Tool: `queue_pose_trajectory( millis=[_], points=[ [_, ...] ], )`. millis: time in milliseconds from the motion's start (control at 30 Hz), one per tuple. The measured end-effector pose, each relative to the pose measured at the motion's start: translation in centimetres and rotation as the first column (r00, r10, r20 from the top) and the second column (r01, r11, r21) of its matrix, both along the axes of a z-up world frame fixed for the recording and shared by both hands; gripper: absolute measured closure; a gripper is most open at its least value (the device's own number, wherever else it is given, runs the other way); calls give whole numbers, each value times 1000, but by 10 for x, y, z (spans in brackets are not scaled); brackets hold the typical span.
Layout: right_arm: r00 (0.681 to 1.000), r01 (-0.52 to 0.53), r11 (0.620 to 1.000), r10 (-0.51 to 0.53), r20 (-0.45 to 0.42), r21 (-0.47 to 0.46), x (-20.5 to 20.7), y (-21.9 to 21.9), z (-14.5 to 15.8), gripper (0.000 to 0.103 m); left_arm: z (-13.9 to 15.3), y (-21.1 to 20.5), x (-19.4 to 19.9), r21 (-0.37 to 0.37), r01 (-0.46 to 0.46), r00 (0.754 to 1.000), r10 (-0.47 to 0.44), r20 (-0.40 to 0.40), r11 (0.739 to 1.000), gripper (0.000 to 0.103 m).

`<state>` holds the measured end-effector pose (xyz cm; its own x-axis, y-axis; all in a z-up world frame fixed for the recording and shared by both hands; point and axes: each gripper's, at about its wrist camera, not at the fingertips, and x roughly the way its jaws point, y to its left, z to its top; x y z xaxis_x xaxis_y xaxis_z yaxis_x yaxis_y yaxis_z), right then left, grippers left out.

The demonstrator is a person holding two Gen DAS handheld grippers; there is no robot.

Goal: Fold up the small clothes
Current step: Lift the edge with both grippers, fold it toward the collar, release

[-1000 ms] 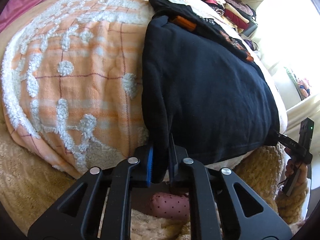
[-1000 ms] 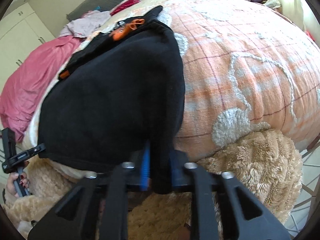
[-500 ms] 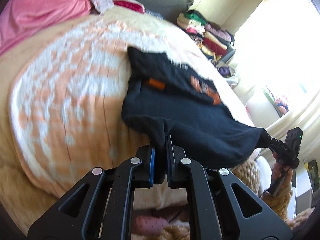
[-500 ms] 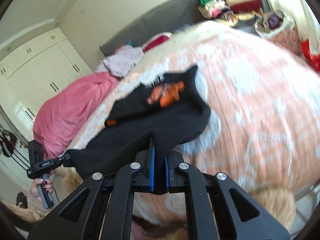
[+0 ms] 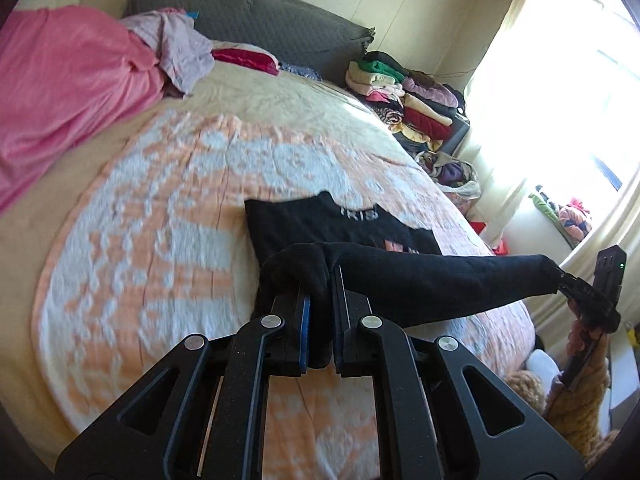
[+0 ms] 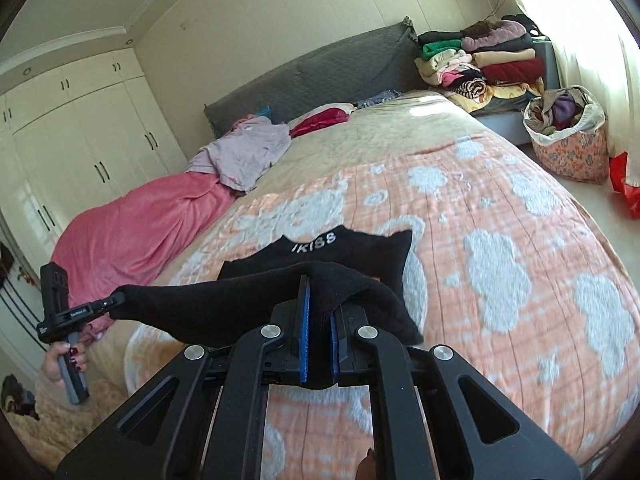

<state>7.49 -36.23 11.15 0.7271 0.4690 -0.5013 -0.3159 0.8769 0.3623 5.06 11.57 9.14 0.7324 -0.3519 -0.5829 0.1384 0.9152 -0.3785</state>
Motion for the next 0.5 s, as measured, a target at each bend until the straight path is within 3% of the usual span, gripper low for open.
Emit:
queue_pose_trajectory(
  millis=[500],
  points=[
    [999,16,997,-18,-31,-76,75,11,11,96,25,-7,73,73,-30,999,28,25,997,100]
  ],
)
